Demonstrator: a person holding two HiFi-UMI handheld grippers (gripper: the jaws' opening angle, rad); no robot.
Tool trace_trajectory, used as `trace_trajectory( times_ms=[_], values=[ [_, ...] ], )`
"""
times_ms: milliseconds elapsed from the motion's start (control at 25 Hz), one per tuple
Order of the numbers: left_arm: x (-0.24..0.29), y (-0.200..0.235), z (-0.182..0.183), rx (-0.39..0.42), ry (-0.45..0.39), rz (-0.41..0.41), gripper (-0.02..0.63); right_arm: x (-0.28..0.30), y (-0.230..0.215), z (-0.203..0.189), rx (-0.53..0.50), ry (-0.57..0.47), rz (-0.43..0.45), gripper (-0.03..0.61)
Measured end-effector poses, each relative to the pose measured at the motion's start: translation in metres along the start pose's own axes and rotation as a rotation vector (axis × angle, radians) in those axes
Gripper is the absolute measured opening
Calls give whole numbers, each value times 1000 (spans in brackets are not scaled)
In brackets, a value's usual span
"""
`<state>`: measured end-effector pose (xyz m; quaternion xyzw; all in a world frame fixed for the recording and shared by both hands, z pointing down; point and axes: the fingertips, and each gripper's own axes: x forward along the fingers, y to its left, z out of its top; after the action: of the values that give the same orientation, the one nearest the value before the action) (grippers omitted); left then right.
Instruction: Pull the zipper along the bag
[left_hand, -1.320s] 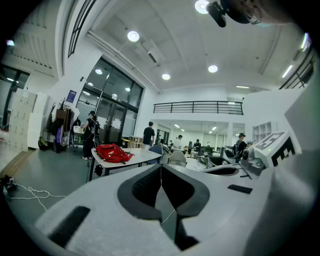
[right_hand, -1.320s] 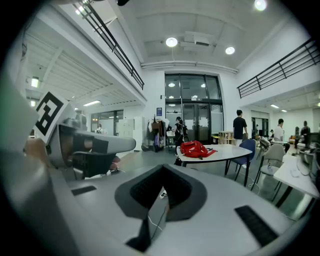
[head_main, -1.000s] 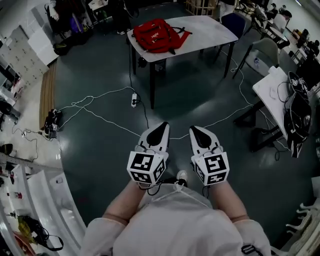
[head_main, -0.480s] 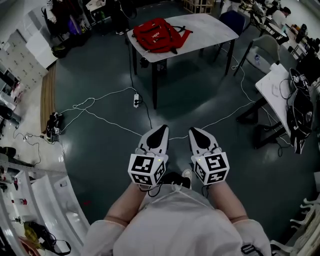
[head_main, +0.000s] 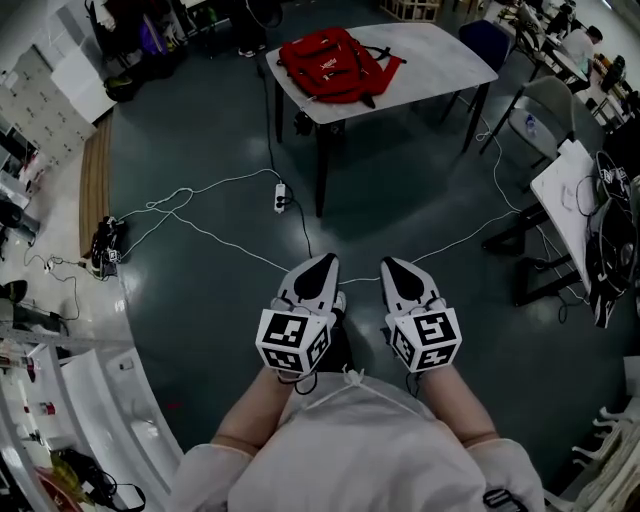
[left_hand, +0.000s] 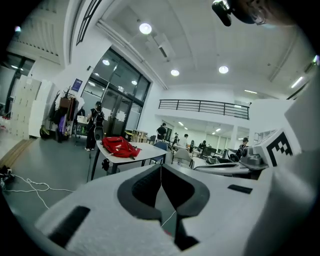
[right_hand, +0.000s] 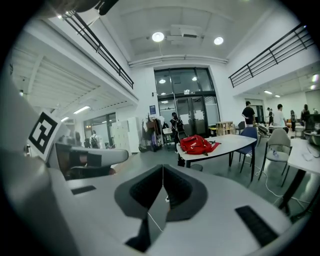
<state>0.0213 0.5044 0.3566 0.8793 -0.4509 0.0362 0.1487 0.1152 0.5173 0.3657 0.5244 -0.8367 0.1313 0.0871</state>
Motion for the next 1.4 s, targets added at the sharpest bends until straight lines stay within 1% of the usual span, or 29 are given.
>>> trace_trajectory(
  times_ms=[160,320,520,640,720,880,1040,1080,1240,1400],
  values=[
    [34,44,13,-32,9,6,20,54,-10,14,-1,22,3,28],
    [75,91,34,-69,-1,14,20,112,-22,35,-12,38,14,28],
    [128,145,65,-62,-11,27,20,185,-39,64,-25,45,35,28],
    [150,170,79,-52,-15,49,20,217,-47,78,-28,39,49,28],
    [161,184,86,-47,-13,64,20,235,-55,85,-26,38,42,28],
    [177,204,86,-37,13,88,20,267,-68,87,-7,61,51,28],
    [198,229,80,-39,48,127,20,298,-76,92,-70,70,79,28],
    [205,235,79,-46,52,134,20,306,-80,94,-72,70,86,28],
    [237,258,81,-73,57,165,20,344,-100,98,-40,81,121,28],
    [275,280,88,-75,81,185,20,387,-125,108,-21,91,151,28]
  ],
)
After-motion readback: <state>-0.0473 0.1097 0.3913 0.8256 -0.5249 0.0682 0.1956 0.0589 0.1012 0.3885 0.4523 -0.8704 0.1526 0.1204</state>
